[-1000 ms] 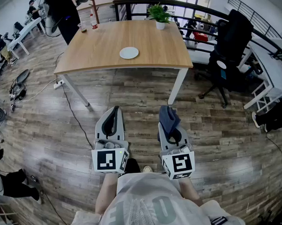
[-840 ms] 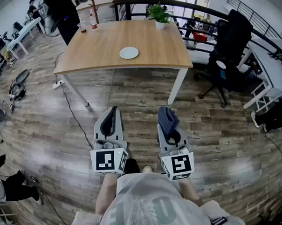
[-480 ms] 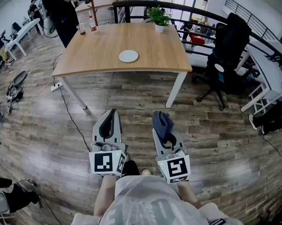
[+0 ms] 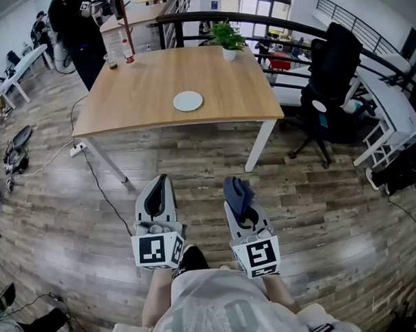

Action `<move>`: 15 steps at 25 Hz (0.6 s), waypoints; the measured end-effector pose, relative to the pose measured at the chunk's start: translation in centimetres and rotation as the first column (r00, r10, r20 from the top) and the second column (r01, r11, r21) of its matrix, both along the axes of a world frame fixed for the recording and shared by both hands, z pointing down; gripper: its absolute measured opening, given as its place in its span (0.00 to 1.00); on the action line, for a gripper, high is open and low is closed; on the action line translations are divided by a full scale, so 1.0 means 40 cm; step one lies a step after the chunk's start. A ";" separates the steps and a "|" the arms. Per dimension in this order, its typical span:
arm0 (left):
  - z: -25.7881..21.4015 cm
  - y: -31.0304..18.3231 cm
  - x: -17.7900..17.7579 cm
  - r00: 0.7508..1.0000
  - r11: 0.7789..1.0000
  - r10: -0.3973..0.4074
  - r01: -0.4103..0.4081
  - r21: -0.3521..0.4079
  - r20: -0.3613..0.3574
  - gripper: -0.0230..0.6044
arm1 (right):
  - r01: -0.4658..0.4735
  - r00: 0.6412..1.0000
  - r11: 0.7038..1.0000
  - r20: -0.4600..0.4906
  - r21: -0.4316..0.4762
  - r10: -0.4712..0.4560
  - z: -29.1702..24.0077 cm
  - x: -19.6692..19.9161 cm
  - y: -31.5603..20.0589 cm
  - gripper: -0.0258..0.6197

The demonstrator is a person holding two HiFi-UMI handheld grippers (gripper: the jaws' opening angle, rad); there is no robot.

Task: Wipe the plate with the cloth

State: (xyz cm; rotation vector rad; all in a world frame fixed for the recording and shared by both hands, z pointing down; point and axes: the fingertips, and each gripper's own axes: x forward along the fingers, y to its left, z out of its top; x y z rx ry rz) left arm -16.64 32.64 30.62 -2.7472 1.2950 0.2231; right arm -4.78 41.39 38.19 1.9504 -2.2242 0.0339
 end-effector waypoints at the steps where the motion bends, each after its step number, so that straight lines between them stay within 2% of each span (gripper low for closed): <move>1: -0.006 -0.031 -0.008 1.000 1.000 0.000 0.000 -0.005 0.002 0.05 | -0.004 1.000 1.000 0.002 -0.008 0.004 -0.004 -0.007 -0.027 0.13; 7: -0.040 -0.202 -0.096 1.000 0.999 -0.006 0.006 -0.038 0.000 0.05 | -0.030 0.999 0.999 0.030 -0.038 0.031 -0.038 -0.068 -0.166 0.13; 15: -0.053 -0.357 -0.219 1.000 0.999 0.010 -0.011 -0.045 -0.022 0.05 | -0.087 0.995 0.996 0.046 -0.031 0.089 -0.069 -0.156 -0.303 0.13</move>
